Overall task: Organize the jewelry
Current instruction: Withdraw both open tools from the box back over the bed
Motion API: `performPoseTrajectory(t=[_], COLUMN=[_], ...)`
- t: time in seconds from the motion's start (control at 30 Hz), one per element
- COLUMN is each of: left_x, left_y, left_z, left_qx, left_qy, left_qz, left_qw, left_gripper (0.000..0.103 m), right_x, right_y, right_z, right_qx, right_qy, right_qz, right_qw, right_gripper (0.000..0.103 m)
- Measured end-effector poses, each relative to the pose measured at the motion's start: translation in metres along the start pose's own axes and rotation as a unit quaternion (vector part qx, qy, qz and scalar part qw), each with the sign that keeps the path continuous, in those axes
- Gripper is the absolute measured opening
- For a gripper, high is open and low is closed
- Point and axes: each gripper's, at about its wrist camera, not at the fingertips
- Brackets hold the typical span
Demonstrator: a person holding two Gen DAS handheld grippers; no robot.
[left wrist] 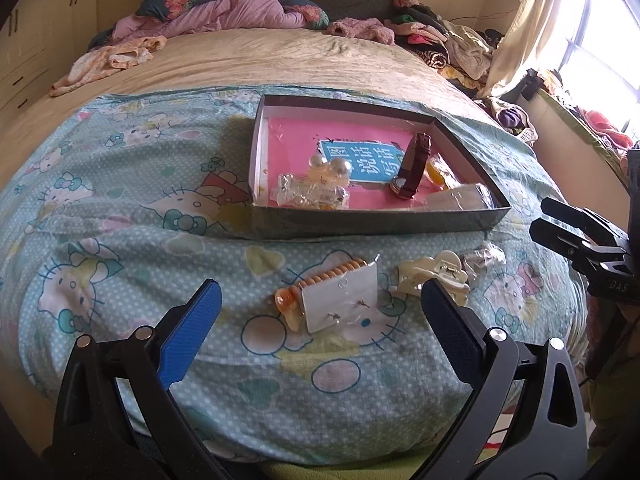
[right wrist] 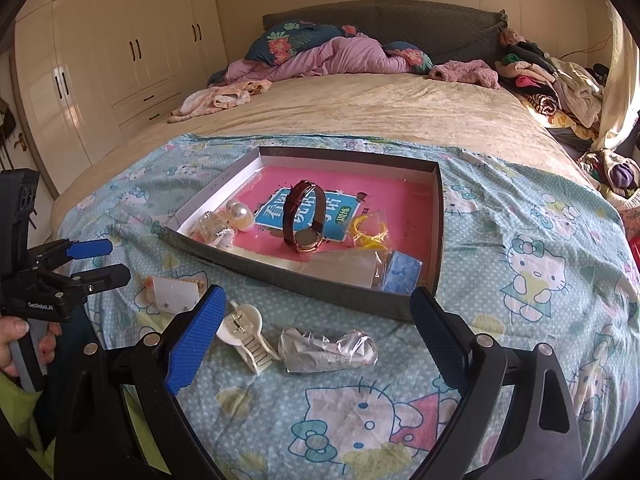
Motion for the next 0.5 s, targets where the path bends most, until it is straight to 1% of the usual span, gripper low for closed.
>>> performPoseTrajectory(t=[0.23,0.43,0.5], left_x=[0.012,0.021,0.024], left_y=[-0.011,-0.021,-0.023], left_z=[0.009,0.019,0.023], left_qx=[0.009,0.031,0.033], left_qy=[0.022,0.043,0.048], left_qz=[0.003,-0.005,-0.007], left_qw=[0.9997,0.9986,0.9983], left_gripper=[0.093,0.093,0.093], right_x=[0.009,0.019,0.022], right_y=[-0.007,-0.016,-0.019], right_z=[-0.005,-0.006,-0.007], right_qx=[0.002,0.005,0.005], right_qy=[0.002,0.008,0.010], right_qz=[0.006,0.013,0.015], right_qw=[1.000,1.000,1.000], right_gripper=[0.093,0.092,0.093])
Point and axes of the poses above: each gripper's, at about its wrist camera, not at the fingertips, and z roughly the way its jaws point, y to its left, x to its underside, and after that the axes turned 5 degrees about z, right-handed
